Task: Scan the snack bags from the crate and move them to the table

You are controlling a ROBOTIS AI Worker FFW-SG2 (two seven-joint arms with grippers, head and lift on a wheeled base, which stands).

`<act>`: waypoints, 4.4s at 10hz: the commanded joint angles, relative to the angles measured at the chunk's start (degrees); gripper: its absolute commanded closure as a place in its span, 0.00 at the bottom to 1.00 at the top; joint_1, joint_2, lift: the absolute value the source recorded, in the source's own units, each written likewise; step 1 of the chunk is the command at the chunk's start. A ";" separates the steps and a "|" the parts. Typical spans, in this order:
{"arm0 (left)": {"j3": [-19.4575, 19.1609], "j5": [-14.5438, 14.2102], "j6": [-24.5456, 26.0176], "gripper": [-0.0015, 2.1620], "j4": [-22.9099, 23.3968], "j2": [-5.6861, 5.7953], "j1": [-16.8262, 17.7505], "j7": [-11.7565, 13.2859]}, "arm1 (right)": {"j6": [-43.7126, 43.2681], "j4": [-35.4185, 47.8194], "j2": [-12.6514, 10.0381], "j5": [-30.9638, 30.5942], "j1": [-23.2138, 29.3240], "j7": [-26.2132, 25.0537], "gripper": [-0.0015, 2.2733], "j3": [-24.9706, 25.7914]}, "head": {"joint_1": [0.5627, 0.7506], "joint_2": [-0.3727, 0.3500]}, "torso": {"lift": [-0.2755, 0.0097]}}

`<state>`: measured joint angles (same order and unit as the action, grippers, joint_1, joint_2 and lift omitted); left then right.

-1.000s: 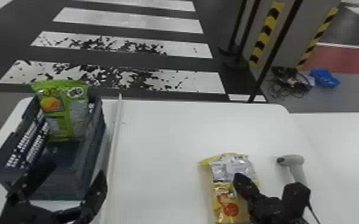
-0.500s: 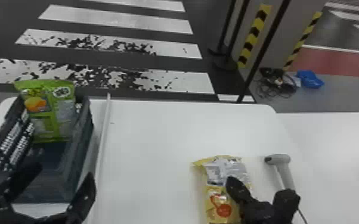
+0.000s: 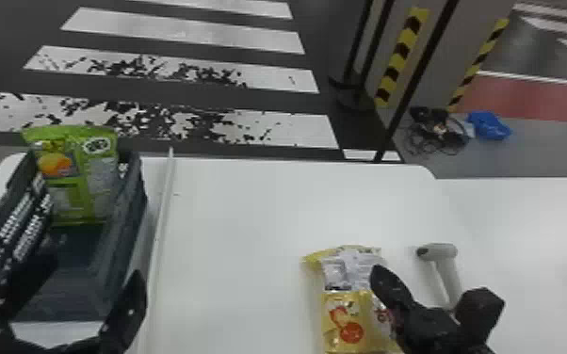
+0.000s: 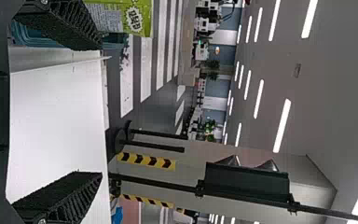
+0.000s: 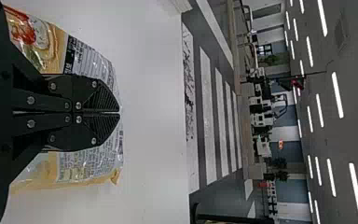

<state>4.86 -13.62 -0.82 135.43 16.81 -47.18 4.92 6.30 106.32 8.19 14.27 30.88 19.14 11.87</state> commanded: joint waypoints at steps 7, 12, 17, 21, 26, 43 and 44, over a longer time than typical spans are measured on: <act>-1.26 0.09 -2.21 0.01 -2.45 -0.28 0.86 -1.85 | 15.11 2.66 5.17 1.46 -3.19 -0.33 0.03 12.91 | 0.70 0.05 | 0.63; -2.31 -0.09 -3.44 0.01 -3.42 -1.95 0.69 -3.34 | 13.18 -10.34 10.62 0.14 -10.13 1.16 0.02 10.54 | 0.70 0.03 | 0.63; -3.01 0.35 -3.79 0.01 -5.44 -3.45 0.60 -3.34 | 4.92 -24.32 15.19 0.23 -16.11 3.98 0.03 8.08 | 0.70 0.03 | 0.63; -2.93 0.70 -3.62 0.01 -5.61 -3.89 0.60 -3.25 | 3.69 -31.61 16.42 0.76 -19.01 6.88 0.07 7.37 | 0.70 0.03 | 0.63; -2.93 0.70 -3.97 0.01 -5.35 -3.89 0.25 -3.08 | 7.38 -32.40 16.86 0.76 -19.89 7.67 0.99 6.76 | 0.70 0.03 | 0.63; -2.84 -2.64 -9.07 0.01 -6.67 -2.22 2.09 -1.32 | 41.83 24.02 0.16 3.48 2.70 -6.48 0.99 13.79 | 0.70 0.03 | 0.63; -2.84 -2.99 -9.07 0.01 -6.67 -2.22 2.09 -0.88 | 44.47 25.69 0.16 3.31 1.82 -6.57 0.99 12.91 | 0.70 0.07 | 0.63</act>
<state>2.03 -16.45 -9.93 128.73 14.58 -45.09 3.95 49.06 130.91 8.33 17.66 33.26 12.58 25.39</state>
